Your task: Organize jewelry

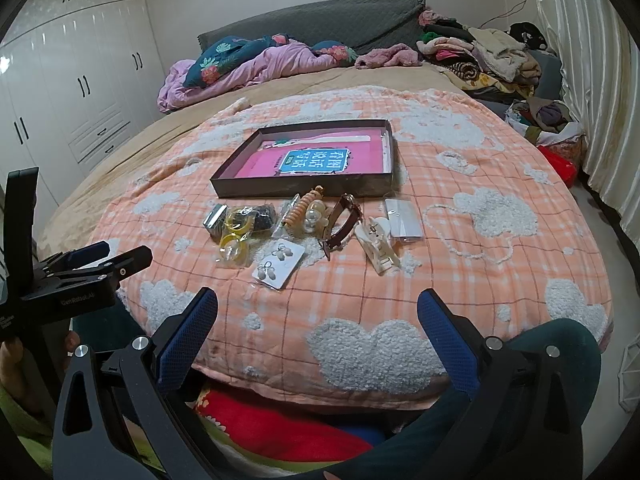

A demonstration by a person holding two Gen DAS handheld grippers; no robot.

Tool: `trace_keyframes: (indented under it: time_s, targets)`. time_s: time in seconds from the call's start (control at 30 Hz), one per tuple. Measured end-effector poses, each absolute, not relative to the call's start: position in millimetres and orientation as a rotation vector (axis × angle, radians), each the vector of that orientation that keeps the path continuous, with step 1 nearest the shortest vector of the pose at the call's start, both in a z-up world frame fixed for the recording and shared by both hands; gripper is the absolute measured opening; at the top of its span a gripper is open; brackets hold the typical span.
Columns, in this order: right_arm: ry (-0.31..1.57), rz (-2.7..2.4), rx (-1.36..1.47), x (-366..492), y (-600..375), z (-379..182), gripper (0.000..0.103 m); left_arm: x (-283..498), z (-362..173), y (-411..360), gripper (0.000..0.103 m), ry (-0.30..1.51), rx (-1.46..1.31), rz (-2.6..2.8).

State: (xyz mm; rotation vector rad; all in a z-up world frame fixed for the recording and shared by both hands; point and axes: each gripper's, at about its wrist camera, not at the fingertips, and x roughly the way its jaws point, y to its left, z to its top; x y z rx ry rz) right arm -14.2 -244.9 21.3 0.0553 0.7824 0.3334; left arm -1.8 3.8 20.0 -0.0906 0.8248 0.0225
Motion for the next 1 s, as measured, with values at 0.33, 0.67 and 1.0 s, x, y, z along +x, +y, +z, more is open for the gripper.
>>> trace_keyframes:
  time_s: [0.33,0.67,1.0]
  targets:
    - [0.780,0.354,0.048,-15,-239,21,0.099,-4,22,4,0.095,0.822,-0.094,0.026]
    - [0.781,0.357,0.048,-14,-238,21,0.099,-4,22,4,0.095,0.821,-0.094,0.026]
    - [0.798,0.367,0.043,-4,-234,15,0.099,2,10,11,0.095,0.838,-0.106,0.031]
